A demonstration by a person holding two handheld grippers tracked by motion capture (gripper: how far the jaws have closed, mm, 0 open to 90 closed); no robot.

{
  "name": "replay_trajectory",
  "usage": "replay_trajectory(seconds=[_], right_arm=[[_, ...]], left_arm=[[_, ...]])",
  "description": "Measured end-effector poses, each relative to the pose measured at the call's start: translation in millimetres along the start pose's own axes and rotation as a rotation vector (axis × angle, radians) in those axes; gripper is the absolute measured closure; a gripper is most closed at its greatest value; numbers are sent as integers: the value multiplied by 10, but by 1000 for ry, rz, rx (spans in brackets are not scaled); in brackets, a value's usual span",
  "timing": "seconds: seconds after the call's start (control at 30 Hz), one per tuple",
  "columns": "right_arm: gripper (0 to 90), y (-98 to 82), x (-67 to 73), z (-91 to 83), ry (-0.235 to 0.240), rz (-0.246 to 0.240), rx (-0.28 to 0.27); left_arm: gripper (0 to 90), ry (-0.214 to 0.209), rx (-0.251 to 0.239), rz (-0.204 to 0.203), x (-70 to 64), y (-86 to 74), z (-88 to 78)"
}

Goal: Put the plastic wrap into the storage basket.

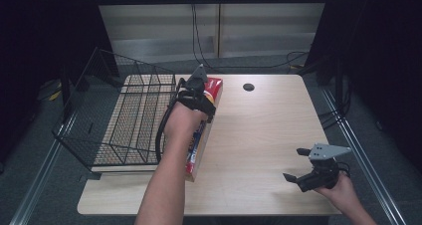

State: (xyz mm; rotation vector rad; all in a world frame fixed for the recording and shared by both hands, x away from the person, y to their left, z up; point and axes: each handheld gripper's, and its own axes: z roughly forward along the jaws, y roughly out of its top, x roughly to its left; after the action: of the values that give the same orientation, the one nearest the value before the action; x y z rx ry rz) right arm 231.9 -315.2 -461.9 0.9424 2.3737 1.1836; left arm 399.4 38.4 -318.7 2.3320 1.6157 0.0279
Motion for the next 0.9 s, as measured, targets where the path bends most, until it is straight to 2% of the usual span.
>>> replay_trajectory(seconds=[0.03,0.23,0.43,0.53,0.57,0.67,0.87,0.9], right_arm=[[0,0,-2,0,1,0,0],[0,1,-3,-8,5,4,-4],[0,3,3,-8,5,1,-2],[0,3,2,-6,4,2,-1],[0,3,2,-6,4,3,-1],[0,3,2,-8,7,2,-3],[0,3,6,-2,4,-2,0],[0,3,4,0,4,-4,1]], left_arm=[[446,-8,-2,-8,9,6,-22],[447,-1,3,-22,55,28,-123],[447,10,-12,-49,94,60,-241],[449,22,-10,-40,104,73,-297],[449,15,-10,-52,107,79,-333],[449,15,-10,-44,116,89,-369],[449,27,-12,-52,140,118,-486],[449,19,-9,-57,159,122,-517]])
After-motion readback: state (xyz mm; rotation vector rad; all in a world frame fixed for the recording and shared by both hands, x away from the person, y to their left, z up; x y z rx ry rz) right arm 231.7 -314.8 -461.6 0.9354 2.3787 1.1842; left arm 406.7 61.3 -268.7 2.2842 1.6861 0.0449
